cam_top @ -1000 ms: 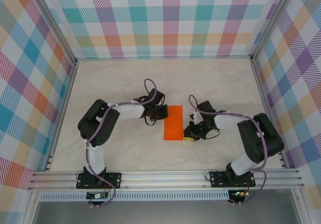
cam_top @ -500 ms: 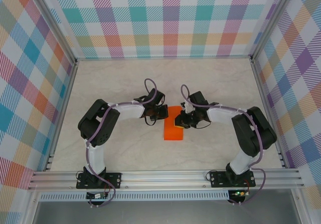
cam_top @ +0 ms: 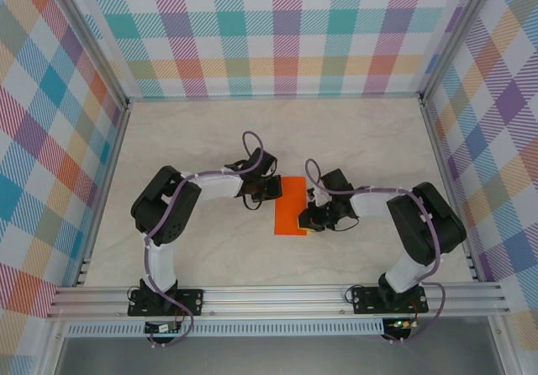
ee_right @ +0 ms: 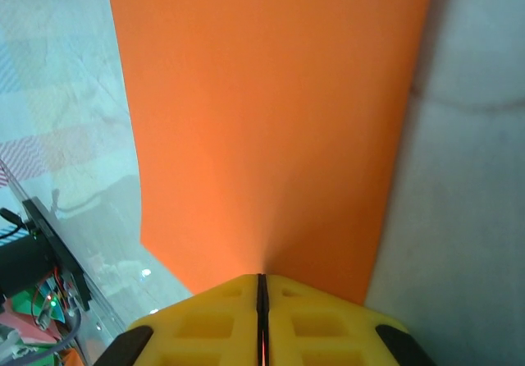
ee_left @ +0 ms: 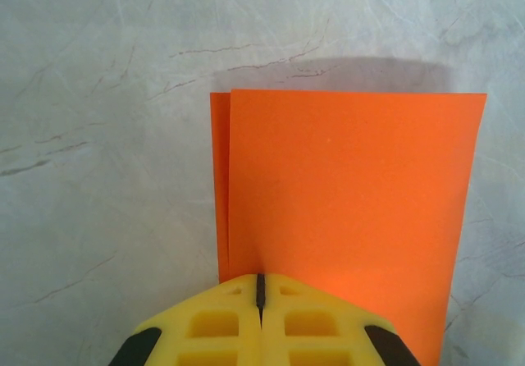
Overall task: Fold a paper plane with a square sheet of paper (pick it up from the middle)
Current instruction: Fold the square sheet of paper in half at the center of the table, then move the square sheet of paper to the center of the table.
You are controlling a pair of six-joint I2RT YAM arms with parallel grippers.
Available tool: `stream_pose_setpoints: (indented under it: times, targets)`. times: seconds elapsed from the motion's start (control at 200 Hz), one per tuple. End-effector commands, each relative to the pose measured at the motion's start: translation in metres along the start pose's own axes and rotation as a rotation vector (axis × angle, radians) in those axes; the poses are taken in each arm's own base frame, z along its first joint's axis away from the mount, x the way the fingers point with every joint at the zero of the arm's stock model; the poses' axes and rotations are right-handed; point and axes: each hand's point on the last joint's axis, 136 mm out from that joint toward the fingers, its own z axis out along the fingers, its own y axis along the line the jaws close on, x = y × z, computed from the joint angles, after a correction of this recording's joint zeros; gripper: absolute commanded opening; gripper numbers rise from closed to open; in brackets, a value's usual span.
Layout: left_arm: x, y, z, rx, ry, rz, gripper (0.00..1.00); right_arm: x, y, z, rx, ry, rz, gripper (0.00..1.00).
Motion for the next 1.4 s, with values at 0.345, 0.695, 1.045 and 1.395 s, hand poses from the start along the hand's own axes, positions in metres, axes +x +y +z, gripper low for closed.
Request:
stream_pose_setpoints:
  times: [0.345,0.695,1.045,1.395]
  targets:
    - [0.043,0.088,0.022,-0.323,0.15,0.018,0.0,0.032,-0.006,-0.016,0.07,0.063,0.018,0.1]
    - [-0.007,0.001,-0.031,-0.062,0.026,0.03,0.09,-0.027,0.018,-0.034,0.103,-0.149,0.004,0.12]
    - [-0.01,0.021,-0.109,-0.144,-0.142,-0.094,0.34,-0.041,0.013,0.005,0.156,-0.144,0.034,0.11]
    - [0.035,0.063,-0.15,-0.147,-0.224,-0.263,0.4,-0.007,0.028,0.052,0.207,-0.112,0.208,0.12]
